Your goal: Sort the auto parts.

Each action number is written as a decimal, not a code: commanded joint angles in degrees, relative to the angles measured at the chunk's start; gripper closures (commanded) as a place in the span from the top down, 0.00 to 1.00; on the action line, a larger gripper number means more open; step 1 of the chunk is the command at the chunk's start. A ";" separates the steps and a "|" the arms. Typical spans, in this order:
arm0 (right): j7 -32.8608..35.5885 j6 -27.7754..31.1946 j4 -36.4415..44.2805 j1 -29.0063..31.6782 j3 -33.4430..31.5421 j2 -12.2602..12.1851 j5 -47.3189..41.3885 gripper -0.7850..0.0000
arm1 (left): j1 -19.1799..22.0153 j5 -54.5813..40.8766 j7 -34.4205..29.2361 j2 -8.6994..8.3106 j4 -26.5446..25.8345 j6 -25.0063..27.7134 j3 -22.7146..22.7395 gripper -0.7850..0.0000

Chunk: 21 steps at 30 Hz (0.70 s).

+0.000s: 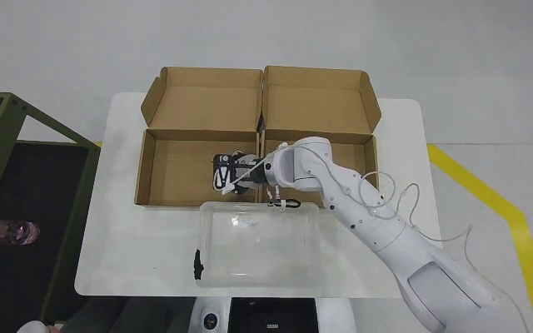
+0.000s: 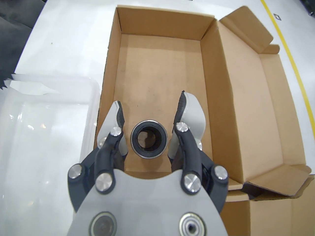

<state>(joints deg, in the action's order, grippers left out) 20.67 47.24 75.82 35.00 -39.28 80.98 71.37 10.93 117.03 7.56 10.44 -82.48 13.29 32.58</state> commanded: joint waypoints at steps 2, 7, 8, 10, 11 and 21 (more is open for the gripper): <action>0.24 0.46 3.56 0.81 -1.63 -0.59 0.35 0.55 | 0.00 0.00 0.00 0.00 0.00 0.00 0.00 1.00; 0.71 1.08 10.38 3.85 -5.34 -2.00 0.69 0.56 | 0.00 0.00 0.00 0.00 0.00 0.00 0.00 1.00; 0.88 1.23 11.72 4.67 -6.21 -2.33 0.72 0.56 | 0.00 0.00 0.00 0.00 0.00 0.00 0.00 1.00; 0.91 1.28 14.52 6.61 -8.12 -3.01 0.65 0.57 | 0.00 0.00 0.00 0.00 0.00 0.00 0.00 1.00; 1.04 1.38 15.87 7.65 -9.10 -3.37 0.76 0.58 | 0.00 0.00 0.00 0.00 0.00 0.00 0.00 1.00; 0.55 2.98 26.79 19.22 -18.31 -6.67 3.15 0.66 | 0.00 0.00 0.00 0.00 0.00 0.00 0.00 1.00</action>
<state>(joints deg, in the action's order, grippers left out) 21.34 50.13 102.02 53.11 -56.72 74.59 73.99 10.93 117.03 7.56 10.44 -82.48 13.29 32.58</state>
